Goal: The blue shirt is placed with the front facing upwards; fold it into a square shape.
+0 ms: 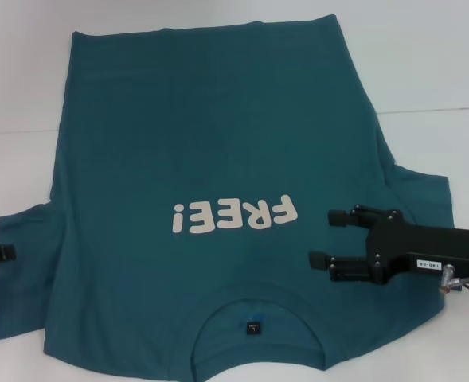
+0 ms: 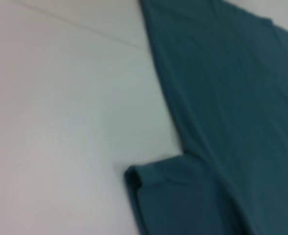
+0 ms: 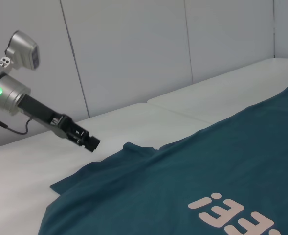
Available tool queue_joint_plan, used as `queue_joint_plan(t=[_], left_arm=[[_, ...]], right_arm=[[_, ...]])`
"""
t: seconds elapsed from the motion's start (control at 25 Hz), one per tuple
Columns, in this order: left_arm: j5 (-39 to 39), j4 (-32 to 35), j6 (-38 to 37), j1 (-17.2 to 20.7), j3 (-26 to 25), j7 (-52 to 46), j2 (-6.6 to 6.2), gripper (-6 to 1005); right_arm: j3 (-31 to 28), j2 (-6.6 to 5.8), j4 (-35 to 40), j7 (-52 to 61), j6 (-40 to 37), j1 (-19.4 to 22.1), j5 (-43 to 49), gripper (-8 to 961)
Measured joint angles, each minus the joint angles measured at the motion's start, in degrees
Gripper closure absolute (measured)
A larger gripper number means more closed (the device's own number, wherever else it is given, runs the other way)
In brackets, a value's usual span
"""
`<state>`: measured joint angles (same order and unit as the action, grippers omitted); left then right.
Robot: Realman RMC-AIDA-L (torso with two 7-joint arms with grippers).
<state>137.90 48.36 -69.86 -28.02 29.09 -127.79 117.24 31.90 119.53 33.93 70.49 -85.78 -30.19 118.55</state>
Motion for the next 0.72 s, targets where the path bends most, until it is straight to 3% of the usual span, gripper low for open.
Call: queue_joint_plan(t=[0.12, 0.2, 0.64, 0.72], left_arm=[[1.6, -0.1, 1.3, 0.0, 0.4, 0.1, 0.43, 638], [1.7, -0.2, 1.5, 0.0, 0.7, 0.0, 0.5, 430], [1.8, -2.1, 0.9, -0.2, 0.9, -0.1, 0.33, 45], [1.7, -2.6, 0.6, -0.4, 0.9, -0.2, 0.3, 48]], right_arm=[[0.0, 0.0, 0.0, 0.0, 0.0, 0.0, 0.0, 24], [0.0, -0.05, 0.0, 0.0, 0.0, 0.0, 0.0, 24], [0.0, -0.07, 0.0, 0.0, 0.0, 0.0, 0.0, 25], [0.0, -0.05, 0.0, 0.0, 0.0, 0.1, 0.0, 25]])
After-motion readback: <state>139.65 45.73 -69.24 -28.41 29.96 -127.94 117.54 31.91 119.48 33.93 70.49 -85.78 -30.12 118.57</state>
